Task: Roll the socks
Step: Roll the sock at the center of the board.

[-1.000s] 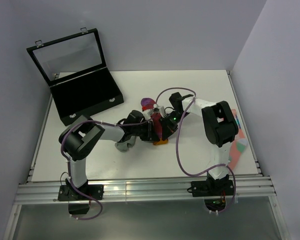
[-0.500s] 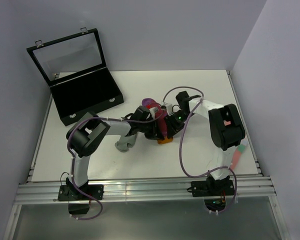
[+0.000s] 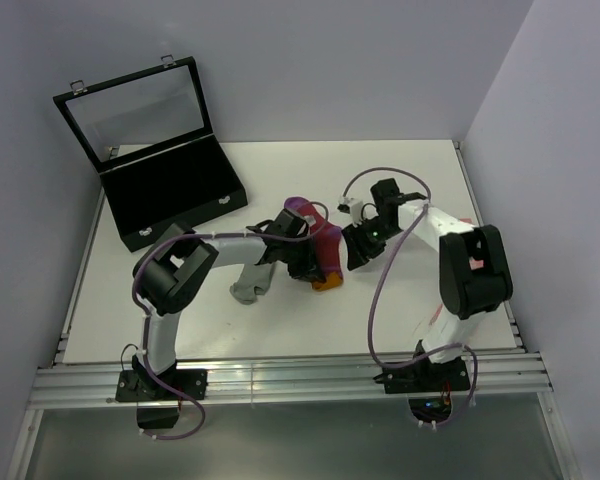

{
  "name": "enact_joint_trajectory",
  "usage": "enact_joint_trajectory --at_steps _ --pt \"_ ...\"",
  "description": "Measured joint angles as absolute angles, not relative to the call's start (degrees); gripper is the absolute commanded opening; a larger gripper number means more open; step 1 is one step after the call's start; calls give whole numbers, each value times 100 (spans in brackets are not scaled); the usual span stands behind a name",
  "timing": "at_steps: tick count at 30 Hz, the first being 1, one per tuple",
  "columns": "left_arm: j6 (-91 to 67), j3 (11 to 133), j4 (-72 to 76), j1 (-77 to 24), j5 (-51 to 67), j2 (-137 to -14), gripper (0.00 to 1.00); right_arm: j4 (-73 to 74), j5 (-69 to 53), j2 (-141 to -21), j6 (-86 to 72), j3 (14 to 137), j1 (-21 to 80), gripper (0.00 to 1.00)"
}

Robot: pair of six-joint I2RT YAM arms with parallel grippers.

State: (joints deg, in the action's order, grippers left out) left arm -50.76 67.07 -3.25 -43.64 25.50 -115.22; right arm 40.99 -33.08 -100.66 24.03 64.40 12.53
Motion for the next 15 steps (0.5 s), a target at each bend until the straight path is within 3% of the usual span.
enact_joint_trajectory --at_steps 6,9,15 --pt "-5070 7083 -1334 -4309 2609 -11566 0 3981 -3562 -9059 2847 5935 1288 47" --pt "-5063 7306 -1765 -4257 2759 -11675 0 3861 -3573 -8685 3072 5680 1435 40" --pt "-5046 7546 -2397 -4136 3072 -11828 0 3505 -3308 -8020 3385 4965 2314 43"
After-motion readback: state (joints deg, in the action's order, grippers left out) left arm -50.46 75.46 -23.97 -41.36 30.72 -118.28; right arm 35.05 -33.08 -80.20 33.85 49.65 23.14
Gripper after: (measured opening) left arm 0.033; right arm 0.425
